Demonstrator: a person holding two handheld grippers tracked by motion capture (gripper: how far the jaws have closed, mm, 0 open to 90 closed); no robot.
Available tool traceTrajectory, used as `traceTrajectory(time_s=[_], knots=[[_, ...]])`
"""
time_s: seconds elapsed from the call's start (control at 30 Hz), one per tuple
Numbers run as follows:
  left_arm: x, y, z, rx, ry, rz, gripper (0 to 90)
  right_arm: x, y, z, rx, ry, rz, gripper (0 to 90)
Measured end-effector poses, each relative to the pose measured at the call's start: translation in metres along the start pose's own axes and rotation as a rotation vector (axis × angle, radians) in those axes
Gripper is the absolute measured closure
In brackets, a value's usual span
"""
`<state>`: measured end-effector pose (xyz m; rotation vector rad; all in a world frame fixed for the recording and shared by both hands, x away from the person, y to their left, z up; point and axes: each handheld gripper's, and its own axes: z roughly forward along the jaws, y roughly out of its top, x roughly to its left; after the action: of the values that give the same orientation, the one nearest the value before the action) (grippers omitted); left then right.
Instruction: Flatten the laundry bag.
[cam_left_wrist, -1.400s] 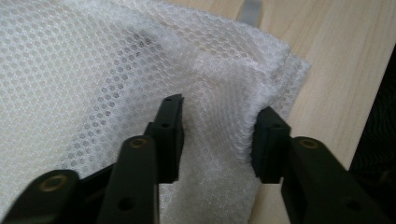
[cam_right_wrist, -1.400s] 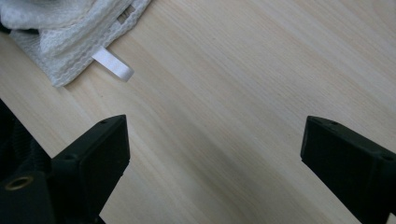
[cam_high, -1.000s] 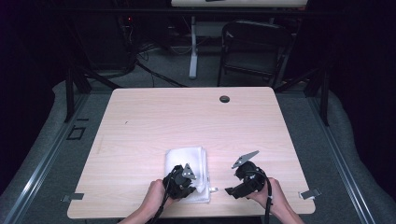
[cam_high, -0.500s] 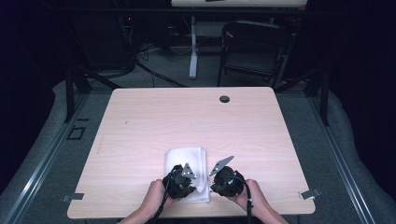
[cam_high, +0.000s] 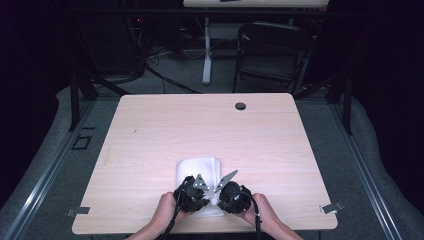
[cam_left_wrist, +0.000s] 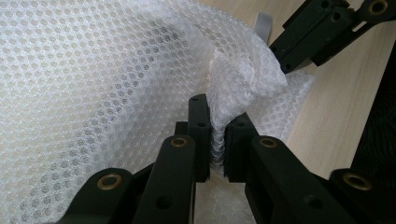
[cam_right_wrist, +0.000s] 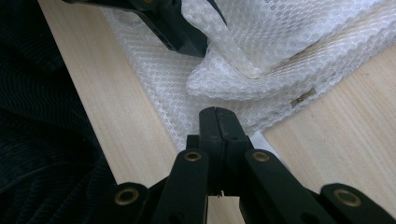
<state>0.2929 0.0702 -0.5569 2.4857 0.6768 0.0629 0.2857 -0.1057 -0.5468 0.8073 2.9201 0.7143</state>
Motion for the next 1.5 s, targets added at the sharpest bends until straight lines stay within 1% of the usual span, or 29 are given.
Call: traceTrajectory(time_s=[0.1,0.13,0.17,0.27,0.3,0.33,0.37,0.43,0.47,0.5,0.57,0.63,0.67,0.7,0.73,0.77,0.8,0.83,0.9,1.03,1.07,1.1,1.2,1.23,1.33,1.37,1.4,1.43,1.5], knots=[[0.000,0.000,-0.001,-0.008,-0.001,-0.006,84.6,-0.001,-0.002,0.002,-0.001,0.005,0.011,90.0],[0.001,0.000,-0.001,-0.006,-0.002,0.000,84.6,0.001,-0.002,0.003,-0.008,-0.002,0.009,90.0],[0.001,-0.001,0.000,-0.012,-0.006,-0.010,84.6,0.001,-0.002,0.003,-0.007,0.001,0.006,90.0],[0.001,-0.001,0.000,-0.017,-0.008,-0.021,84.6,0.002,-0.001,0.000,-0.040,-0.005,-0.010,90.0],[0.001,-0.001,0.000,-0.017,-0.008,-0.022,84.6,0.002,-0.001,0.000,-0.040,-0.005,-0.010,90.0],[0.001,-0.001,0.000,-0.017,-0.005,-0.019,84.6,0.003,-0.001,0.000,-0.056,-0.005,-0.011,90.0],[0.001,-0.001,0.000,-0.016,-0.005,-0.018,84.6,0.005,0.000,0.001,-0.047,-0.009,-0.019,90.0],[0.002,-0.001,0.000,-0.014,-0.010,-0.017,84.6,0.005,-0.001,0.003,-0.050,-0.011,-0.013,90.0],[0.002,-0.001,0.001,-0.024,-0.017,-0.029,84.6,0.004,-0.001,0.005,-0.042,-0.004,-0.010,90.0],[0.003,-0.001,0.000,-0.022,-0.017,-0.028,84.6,0.004,-0.002,0.007,-0.036,-0.009,-0.015,90.0],[0.003,-0.001,0.000,-0.027,-0.016,-0.032,84.6,0.005,-0.002,0.008,-0.040,-0.006,-0.011,90.0],[0.002,-0.001,-0.001,-0.026,-0.010,-0.030,84.6,0.006,-0.003,0.009,-0.042,-0.014,-0.014,90.0],[0.003,-0.001,-0.002,-0.031,-0.004,-0.022,84.8,0.007,-0.004,0.010,-0.045,-0.022,-0.011,90.0],[0.004,-0.001,-0.004,-0.027,-0.002,-0.009,84.8,0.007,-0.004,0.009,-0.038,-0.030,-0.021,90.0],[0.004,-0.001,-0.005,-0.041,-0.001,-0.021,84.8,0.007,-0.004,0.009,-0.038,-0.030,-0.021,90.0],[0.006,-0.001,-0.008,-0.049,-0.004,-0.029,84.8,0.005,-0.004,0.009,-0.045,-0.014,-0.012,90.0],[0.006,-0.001,-0.008,-0.049,-0.004,-0.029,84.9,0.005,-0.004,0.009,-0.045,-0.014,-0.012,90.0],[0.007,-0.001,-0.010,-0.052,0.002,-0.022,84.9,0.004,-0.005,0.010,-0.057,-0.004,0.000,90.0],[0.007,-0.001,-0.011,-0.054,0.003,-0.022,85.0,0.003,-0.005,0.010,-0.050,-0.013,-0.005,90.0],[0.007,-0.001,-0.017,-0.081,0.021,-0.032,85.0,0.004,-0.005,0.010,-0.057,-0.008,0.002,90.0],[0.008,-0.001,-0.022,-0.092,0.030,-0.028,85.1,0.004,-0.005,0.010,-0.057,-0.006,0.002,90.0],[0.008,-0.001,-0.022,-0.092,0.030,-0.028,85.2,0.003,-0.005,0.010,-0.054,-0.005,0.002,90.0],[0.012,-0.002,-0.029,-0.112,0.044,-0.042,85.3,0.003,-0.005,0.010,-0.053,-0.003,0.004,90.0],[0.014,-0.004,-0.033,-0.126,0.049,-0.052,85.3,0.003,-0.005,0.010,-0.053,-0.003,0.004,90.0],[0.015,-0.007,-0.041,-0.139,0.055,-0.056,85.4,0.003,-0.005,0.010,-0.052,0.001,0.004,90.0],[0.016,-0.008,-0.044,-0.140,0.061,-0.056,85.4,0.001,-0.005,0.010,-0.042,0.000,-0.005,90.0],[0.016,-0.009,-0.047,-0.149,0.065,-0.060,85.4,0.002,-0.005,0.010,-0.047,0.003,0.007,90.0],[0.017,-0.010,-0.049,-0.158,0.067,-0.062,85.4,0.002,-0.004,0.010,-0.047,0.002,0.005,90.0],[0.018,-0.012,-0.056,-0.167,0.082,-0.063,85.4,0.002,-0.004,0.010,-0.036,0.001,-0.002,90.0]])
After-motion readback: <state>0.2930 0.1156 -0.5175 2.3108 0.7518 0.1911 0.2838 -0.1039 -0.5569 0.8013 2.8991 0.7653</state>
